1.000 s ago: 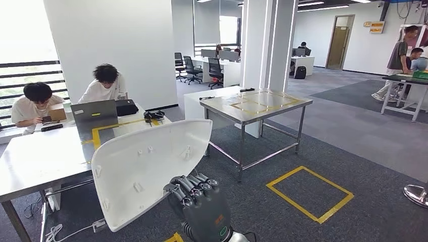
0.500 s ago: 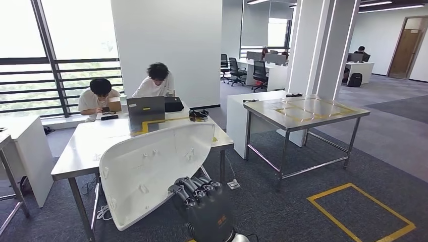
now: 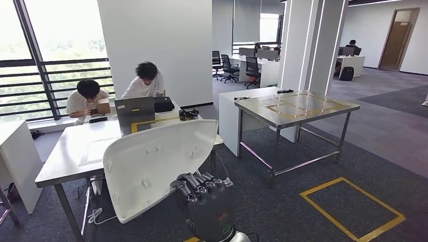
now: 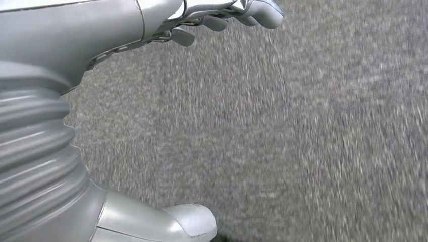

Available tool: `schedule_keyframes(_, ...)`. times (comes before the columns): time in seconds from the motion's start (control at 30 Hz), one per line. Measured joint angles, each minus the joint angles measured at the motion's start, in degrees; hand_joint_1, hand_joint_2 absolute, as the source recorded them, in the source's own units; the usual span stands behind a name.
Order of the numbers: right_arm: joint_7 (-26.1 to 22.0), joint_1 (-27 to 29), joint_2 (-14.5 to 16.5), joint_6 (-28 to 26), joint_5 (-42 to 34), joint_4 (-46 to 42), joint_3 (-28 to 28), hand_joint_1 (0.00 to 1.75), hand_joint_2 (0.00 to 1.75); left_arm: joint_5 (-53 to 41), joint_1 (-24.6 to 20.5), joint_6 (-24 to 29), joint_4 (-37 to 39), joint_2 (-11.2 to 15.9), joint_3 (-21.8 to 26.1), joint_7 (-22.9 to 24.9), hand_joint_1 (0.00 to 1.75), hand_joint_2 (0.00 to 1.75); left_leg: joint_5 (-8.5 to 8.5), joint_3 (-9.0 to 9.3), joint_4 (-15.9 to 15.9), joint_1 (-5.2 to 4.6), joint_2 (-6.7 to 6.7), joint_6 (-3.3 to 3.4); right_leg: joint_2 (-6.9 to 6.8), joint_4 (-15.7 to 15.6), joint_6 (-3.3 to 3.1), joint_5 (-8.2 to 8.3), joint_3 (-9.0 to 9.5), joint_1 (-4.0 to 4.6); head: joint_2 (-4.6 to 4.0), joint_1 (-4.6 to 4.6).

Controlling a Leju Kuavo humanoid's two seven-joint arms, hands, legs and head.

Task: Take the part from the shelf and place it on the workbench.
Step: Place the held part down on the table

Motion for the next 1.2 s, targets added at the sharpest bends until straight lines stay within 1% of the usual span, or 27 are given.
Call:
schedule_keyframes(0.03,0.0,-0.01,0.0,0.0,0.03,0.01,-0.02,1.69,1.75,-0.01,0.02,-0.02,0.0,-0.08,0.03,0.0,0.0,1.75,-0.69,-0.22,1.08,0.58,-0.01,-0.89,-0.06,-3.53,0.88,2.05,1.69,-0.67,0.0,0.04)
schedule_keyframes(0.07,-0.01,-0.03,-0.02,0.01,0.05,0.07,-0.03,1.69,1.75,-0.02,0.03,-0.02,-0.07,0.08,0.06,0.01,0.0,1.75,-1.49,-0.65,2.27,0.99,-0.07,-1.87,0.05,-6.27,1.61,3.38,3.1,-1.03,0.0,0.1)
schedule_keyframes(0.1,-0.04,-0.01,0.04,0.02,0.07,0.09,-0.04,1.69,1.75,-0.03,0.02,-0.04,-0.09,0.09,0.08,0.01,0.0,1.75,-2.5,-1.18,3.67,1.26,-0.12,-2.8,0.21,-8.22,1.58,3.99,4.12,-1.26,0.0,0.22)
schedule_keyframes(0.13,-0.04,0.05,0.07,0.02,0.07,0.12,-0.08,1.69,1.75,-0.04,0.02,-0.07,-0.15,0.19,0.11,-0.02,0.0,1.75,-3.34,-1.57,4.67,1.34,-0.18,-3.52,0.35,-8.72,1.01,3.8,4.45,-1.29,0.01,0.17)
schedule_keyframes(0.17,-0.04,0.11,0.1,0.02,0.07,0.14,-0.13,1.69,1.75,-0.06,0.03,-0.09,-0.18,0.25,0.13,-0.04,0.0,1.75,-3.96,-1.75,5.11,1.27,-0.26,-3.98,0.43,-7.87,0.0,3.07,4.12,-1.07,0.01,0.03)
schedule_keyframes(0.2,-0.04,0.12,0.16,0.02,0.07,0.11,-0.19,1.69,1.75,-0.07,0.03,-0.12,-0.14,0.1,0.14,-0.07,0.0,1.75,-4.39,-1.64,5.27,1.32,-0.32,-4.22,0.35,-7.6,-1.19,2.68,4.13,-1.03,0.01,-0.09)
schedule_keyframes(0.23,-0.02,0.08,0.17,0.01,0.05,0.1,-0.26,1.69,1.75,-0.1,0.06,-0.14,-0.16,0.13,0.14,-0.07,0.0,1.75,-4.5,-1.36,5.11,1.39,-0.24,-4.35,0.22,-7.33,-1.95,2.38,4.25,-0.96,0.02,-0.27)
schedule_keyframes(0.3,0.0,-0.04,0.25,-0.01,0.04,0.06,-0.32,1.69,1.75,-0.18,0.02,-0.14,-0.14,0.12,0.14,-0.05,0.0,1.75,-5.23,-2.09,7.1,1.28,1.24,-4.16,-0.07,-7.32,-3.03,1.88,5.01,-0.75,0.01,-0.42)
schedule_keyframes(0.33,0.0,-0.05,0.27,-0.01,0.04,0.03,-0.33,1.69,1.75,-0.22,-0.06,-0.14,-0.14,0.11,0.14,-0.04,0.0,1.75,-6.19,-3.68,10.05,0.99,2.3,-3.92,-0.3,-7.46,-3.48,1.59,5.55,-0.55,0.02,-0.52)
schedule_keyframes(0.4,-0.01,0.15,0.26,0.01,0.05,0.04,-0.36,1.69,1.75,-0.28,-0.16,-0.13,-0.13,0.11,0.14,0.05,0.0,1.75,-8.5,-9.14,18.59,0.16,3.65,-3.13,-0.83,-7.82,-4.14,0.82,6.7,0.06,0.02,-0.67)
schedule_keyframes(0.43,-0.01,0.31,0.26,0.02,0.05,0.05,-0.36,1.69,1.75,-0.29,-0.11,-0.13,-0.12,0.1,0.14,0.13,0.0,1.75,-8.84,-11.78,21.95,-0.27,3.8,-2.65,-1.03,-8.01,-4.32,0.37,7.35,0.42,0.03,-0.69)
schedule_keyframes(0.47,-0.01,0.47,0.26,0.02,0.05,0.05,-0.36,1.69,1.75,-0.3,-0.02,-0.12,-0.1,0.08,0.15,0.21,0.0,1.75,-8.02,-13.49,23.35,-0.72,3.81,-2.04,-1.18,-8.21,-4.43,-0.14,8.12,0.75,0.03,-0.71)
schedule_keyframes(0.5,0.0,0.57,0.27,0.01,0.05,0.05,-0.36,1.69,1.75,-0.3,0.09,-0.12,-0.09,0.06,0.16,0.26,0.0,1.75,-6.01,-13.98,22.35,-1.2,3.81,-1.31,-1.28,-8.43,-4.48,-0.68,9.01,1.04,0.03,-0.69)
schedule_keyframes(0.57,0.0,0.65,0.31,-0.01,0.05,0.05,-0.35,1.69,1.75,-0.3,0.25,-0.11,-0.08,0.03,0.18,0.27,0.0,1.75,-0.18,-12.1,15.14,-2.33,3.88,0.48,-1.5,-9.12,-4.47,-1.92,11.06,1.43,0.02,-0.68)
schedule_keyframes(0.6,-0.01,0.67,0.35,-0.02,0.06,0.04,-0.34,1.69,1.75,-0.3,0.29,-0.1,-0.07,0.02,0.18,0.25,0.0,1.75,1.72,-10.63,11.57,-2.9,4.01,1.24,-1.54,-9.59,-4.3,-2.52,12.02,1.65,0.0,-0.71)
schedule_keyframes(0.63,-0.01,0.71,0.38,-0.02,0.07,0.03,-0.34,1.69,1.75,-0.3,0.27,-0.09,-0.06,0.01,0.17,0.17,0.0,1.75,2.54,-9.37,8.98,-3.32,4.16,1.66,-1.6,-10.19,-4.07,-2.98,12.81,1.78,0.0,-0.73)
schedule_keyframes(0.67,-0.01,0.78,0.39,-0.01,0.07,0.01,-0.34,1.69,1.75,-0.29,0.25,-0.08,-0.05,-0.03,0.17,0.1,0.0,1.75,2.34,-8.56,7.65,-3.59,4.27,1.84,-1.64,-10.74,-3.77,-3.18,13.57,1.87,-0.01,-0.69)
schedule_keyframes(0.73,-0.04,0.87,0.4,0.03,0.08,-0.08,-0.36,1.69,1.75,-0.27,0.18,-0.05,-0.04,-0.12,0.18,-0.05,0.0,1.75,1.2,-7.4,6.66,-3.52,4.09,1.83,-1.73,-10.3,-3.01,-2.3,13.97,1.92,0.02,-0.55)
schedule_keyframes(0.8,-0.12,0.96,0.41,0.05,0.09,-0.2,-0.37,1.69,1.75,-0.24,0.26,-0.03,-0.05,-0.18,0.2,-0.11,0.0,1.75,0.6,-6.17,5.83,-3.33,3.72,2.13,-1.7,-7.48,-2.48,-0.69,12.89,1.8,0.02,-0.28)
schedule_keyframes(0.9,-0.15,1.02,0.41,0.07,0.1,-0.25,-0.38,1.69,1.75,-0.21,0.31,0.0,-0.05,-0.21,0.21,-0.17,0.0,1.75,0.3,-5.39,5.44,-3.28,3.61,2.3,-1.57,-5.24,-2.37,0.14,11.88,1.73,0.02,-0.14)
schedule_keyframes(0.93,-0.15,1.01,0.41,0.06,0.11,-0.26,-0.37,1.69,1.75,-0.2,0.28,0.0,-0.04,-0.22,0.21,-0.17,0.0,1.75,0.01,-4.98,5.33,-3.27,3.54,2.45,-1.42,-3.06,-2.31,0.04,10.22,1.76,0.02,-0.14)
schedule_keyframes(1.0,-0.23,1.2,0.33,0.1,0.17,-0.25,-0.36,1.69,1.75,-0.18,0.31,0.01,-0.03,-0.26,0.23,-0.18,0.0,1.75,-1.84,-2.71,5.11,-3.44,2.97,2.84,-1.03,2.45,-2.23,-3.58,3.4,1.94,0.02,0.04)
schedule_keyframes(1.03,-0.35,1.29,0.29,0.09,0.19,-0.24,-0.36,1.69,1.75,-0.17,0.34,0.01,-0.03,-0.28,0.26,-0.19,0.0,1.75,-3.04,-1.23,5.01,-3.59,2.61,3.0,-0.85,3.85,-2.3,-4.84,0.15,2.08,0.02,0.19)
schedule_keyframes(1.07,-0.49,1.39,0.24,0.09,0.21,-0.22,-0.36,1.69,1.75,-0.16,0.38,0.01,-0.03,-0.28,0.28,-0.21,0.0,1.75,-4.19,0.21,5.01,-3.79,2.33,3.03,-0.77,2.24,-2.56,-4.86,-1.47,2.28,0.02,0.28)
schedule_keyframes(1.13,-0.72,1.42,0.12,0.04,0.21,-0.12,-0.36,1.69,1.75,-0.16,0.39,0.01,0.0,-0.42,0.33,-0.26,0.0,1.75,-5.84,1.88,5.18,-4.08,2.12,2.91,-0.5,-4.95,-3.62,2.48,-1.0,2.91,0.02,0.22)
schedule_keyframes(1.17,-0.79,1.45,0.04,0.05,0.2,-0.07,-0.36,1.69,1.75,-0.16,0.37,0.01,0.02,-0.5,0.36,-0.29,0.0,1.75,-6.68,2.45,5.31,-4.2,1.98,2.75,-0.26,-7.63,-4.16,5.81,-0.67,3.21,0.02,0.21)
schedule_keyframes(1.2,-0.83,1.47,-0.03,0.07,0.2,-0.02,-0.36,1.69,1.75,-0.16,0.36,0.02,0.03,-0.58,0.38,-0.34,0.0,1.75,-7.44,2.89,5.34,-4.23,1.88,2.55,-0.05,-9.21,-4.61,8.01,-0.35,3.46,0.02,0.15)
